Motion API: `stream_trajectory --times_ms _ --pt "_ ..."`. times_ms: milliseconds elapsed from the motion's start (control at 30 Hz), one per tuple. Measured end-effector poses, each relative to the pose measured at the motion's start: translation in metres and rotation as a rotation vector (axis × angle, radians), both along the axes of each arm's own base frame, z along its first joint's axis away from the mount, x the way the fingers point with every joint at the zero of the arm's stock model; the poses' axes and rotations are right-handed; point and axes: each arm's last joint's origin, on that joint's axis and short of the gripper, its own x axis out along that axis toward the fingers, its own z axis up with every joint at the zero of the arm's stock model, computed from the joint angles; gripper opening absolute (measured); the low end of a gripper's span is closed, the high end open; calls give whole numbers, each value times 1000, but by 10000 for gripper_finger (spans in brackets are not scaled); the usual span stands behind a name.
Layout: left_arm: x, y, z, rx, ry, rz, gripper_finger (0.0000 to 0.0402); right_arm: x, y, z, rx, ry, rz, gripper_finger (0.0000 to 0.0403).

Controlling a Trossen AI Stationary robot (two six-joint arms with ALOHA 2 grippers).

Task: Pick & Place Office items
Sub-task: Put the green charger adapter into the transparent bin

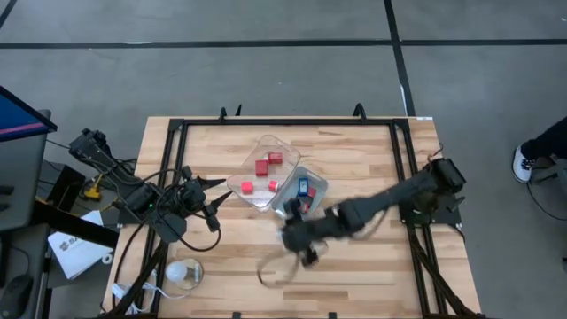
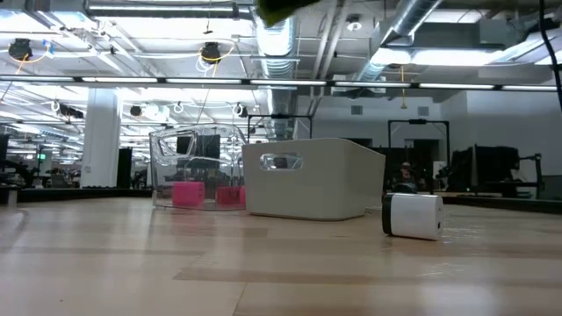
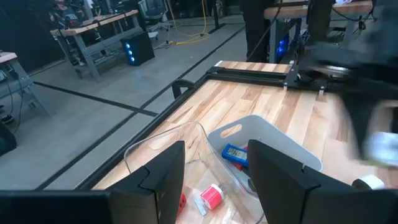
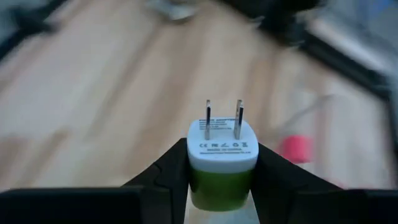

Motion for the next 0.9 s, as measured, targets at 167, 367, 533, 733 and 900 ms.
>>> stream_trajectory --times_ms 167,367,533,733,900 --pt "0 0 0 5 6 0 170 27 -77 9 40 -103 -109 123" --pt "-2 2 -4 30 39 1 170 38 -169 19 283 -279 -290 123" --pt "-3 2 -9 46 57 0 170 34 -209 12 438 -354 -448 123" --pt "-4 3 -10 59 72 1 170 29 -201 -13 519 -297 -465 123" --pt "-4 3 -10 56 70 1 170 28 -188 -30 542 -316 -438 122"
